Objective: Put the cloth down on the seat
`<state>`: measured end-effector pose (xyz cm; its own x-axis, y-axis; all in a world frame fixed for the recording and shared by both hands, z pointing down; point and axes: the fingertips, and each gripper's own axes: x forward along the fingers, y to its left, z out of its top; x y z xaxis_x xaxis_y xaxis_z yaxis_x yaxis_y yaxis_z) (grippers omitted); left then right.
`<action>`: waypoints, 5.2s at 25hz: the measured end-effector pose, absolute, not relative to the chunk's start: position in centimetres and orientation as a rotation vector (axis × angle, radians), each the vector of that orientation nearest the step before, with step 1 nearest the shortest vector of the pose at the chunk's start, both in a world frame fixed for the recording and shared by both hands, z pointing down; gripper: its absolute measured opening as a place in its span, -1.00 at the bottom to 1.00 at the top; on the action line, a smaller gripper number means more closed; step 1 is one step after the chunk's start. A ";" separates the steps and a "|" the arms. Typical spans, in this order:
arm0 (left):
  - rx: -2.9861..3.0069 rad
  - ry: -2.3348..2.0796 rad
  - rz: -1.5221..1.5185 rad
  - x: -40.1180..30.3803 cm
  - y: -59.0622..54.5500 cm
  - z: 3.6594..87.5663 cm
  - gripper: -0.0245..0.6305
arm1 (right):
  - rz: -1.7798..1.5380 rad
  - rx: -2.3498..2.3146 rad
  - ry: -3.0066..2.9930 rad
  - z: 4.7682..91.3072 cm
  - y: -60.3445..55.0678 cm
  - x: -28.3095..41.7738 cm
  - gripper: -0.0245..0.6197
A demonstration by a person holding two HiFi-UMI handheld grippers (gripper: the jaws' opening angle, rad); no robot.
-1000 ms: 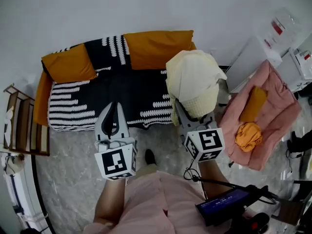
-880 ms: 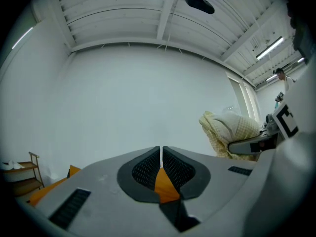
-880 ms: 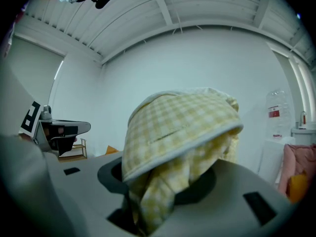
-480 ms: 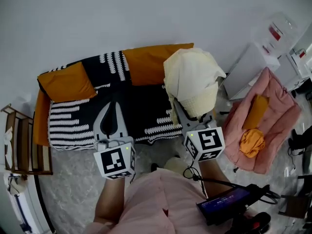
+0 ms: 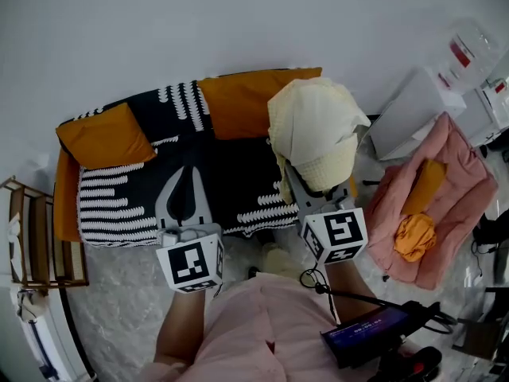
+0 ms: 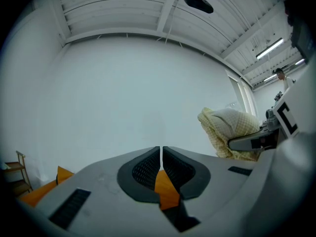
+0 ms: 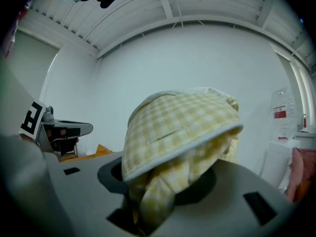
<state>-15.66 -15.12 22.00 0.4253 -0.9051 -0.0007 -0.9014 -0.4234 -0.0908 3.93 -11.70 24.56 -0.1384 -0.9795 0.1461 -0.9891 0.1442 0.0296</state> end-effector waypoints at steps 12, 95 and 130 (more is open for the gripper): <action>-2.626 1.666 -0.232 -12.0 -23.8 27.8 -0.85 | 0.310 1.868 -2.238 31.4 -21.2 7.5 -0.31; -2.606 1.808 -0.226 -14.6 -27.8 30.8 -0.85 | 0.214 1.783 -2.296 35.0 -26.4 2.8 -0.92; -2.472 1.669 0.060 -14.4 -13.9 17.1 -0.85 | -0.224 1.854 -2.479 18.4 -13.0 -1.2 -0.92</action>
<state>-14.41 -13.88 17.08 0.3771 -0.9181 -0.1218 -0.9245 -0.3654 -0.1084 -1.17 -12.96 18.38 -0.2859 -0.9567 -0.0555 -0.9511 0.2762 0.1382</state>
